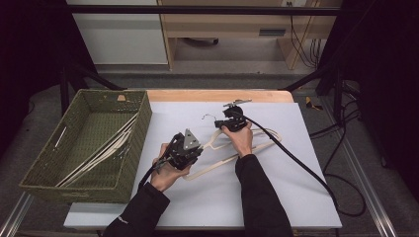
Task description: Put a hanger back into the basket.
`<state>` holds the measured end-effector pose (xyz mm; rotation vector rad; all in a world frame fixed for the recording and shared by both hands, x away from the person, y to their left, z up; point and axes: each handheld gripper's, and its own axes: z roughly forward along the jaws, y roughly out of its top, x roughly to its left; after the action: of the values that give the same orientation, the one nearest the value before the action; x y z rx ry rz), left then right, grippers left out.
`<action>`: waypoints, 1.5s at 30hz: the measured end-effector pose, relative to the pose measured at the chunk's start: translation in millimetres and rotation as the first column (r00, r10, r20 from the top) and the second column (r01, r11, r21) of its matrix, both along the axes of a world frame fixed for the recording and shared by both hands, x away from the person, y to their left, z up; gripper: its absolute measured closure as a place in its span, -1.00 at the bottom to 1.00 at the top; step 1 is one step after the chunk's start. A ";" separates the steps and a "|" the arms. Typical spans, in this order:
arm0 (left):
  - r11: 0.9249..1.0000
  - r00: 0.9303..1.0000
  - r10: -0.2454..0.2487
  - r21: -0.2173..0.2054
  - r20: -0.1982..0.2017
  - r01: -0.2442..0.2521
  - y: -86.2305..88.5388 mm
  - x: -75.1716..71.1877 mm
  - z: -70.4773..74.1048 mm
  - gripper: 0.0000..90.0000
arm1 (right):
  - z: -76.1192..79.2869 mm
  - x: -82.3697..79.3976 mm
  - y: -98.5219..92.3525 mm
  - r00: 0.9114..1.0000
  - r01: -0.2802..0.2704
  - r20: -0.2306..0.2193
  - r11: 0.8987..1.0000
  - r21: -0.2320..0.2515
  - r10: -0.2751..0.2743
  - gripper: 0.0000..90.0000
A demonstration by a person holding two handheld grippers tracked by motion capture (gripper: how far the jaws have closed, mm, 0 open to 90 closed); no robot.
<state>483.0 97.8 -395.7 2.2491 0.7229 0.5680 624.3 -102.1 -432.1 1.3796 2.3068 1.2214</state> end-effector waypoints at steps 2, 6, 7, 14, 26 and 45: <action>1.000 1.000 0.000 -0.012 -0.018 0.000 -0.7 -0.2 -0.9 0.75 | 1.9 -1.8 -1.0 1.000 -0.009 0.007 1.000 -0.012 0.010 0.98; 0.997 0.998 -0.009 -0.073 -0.057 0.005 2.9 2.6 1.6 0.67 | 7.8 -6.9 -1.8 0.999 -0.003 0.037 1.000 -0.026 0.004 0.98; 0.996 0.999 -0.001 -0.089 -0.053 -0.004 4.2 3.4 3.4 0.56 | 9.2 -8.4 -1.9 0.999 -0.005 0.042 1.000 -0.026 0.006 0.98; 0.988 0.992 0.037 -0.144 -0.120 -0.054 4.8 29.5 0.0 -0.07 | 8.5 -20.0 -0.7 0.996 -0.025 0.082 0.999 -0.025 0.027 0.99; 0.979 0.963 -0.016 -0.200 -0.271 -0.040 -20.5 62.6 -36.3 0.13 | 11.3 -29.5 -5.7 0.993 -0.033 0.116 0.999 0.002 0.032 0.98; 0.941 0.934 -0.104 -0.337 -0.342 -0.019 -21.4 57.9 -35.2 0.85 | 32.6 -64.0 -27.0 0.973 -0.077 0.224 0.995 0.064 0.060 0.72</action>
<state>540.9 76.4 -430.9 2.0538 0.8724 0.0018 560.3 -129.2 -399.5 1.1276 2.1915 1.4143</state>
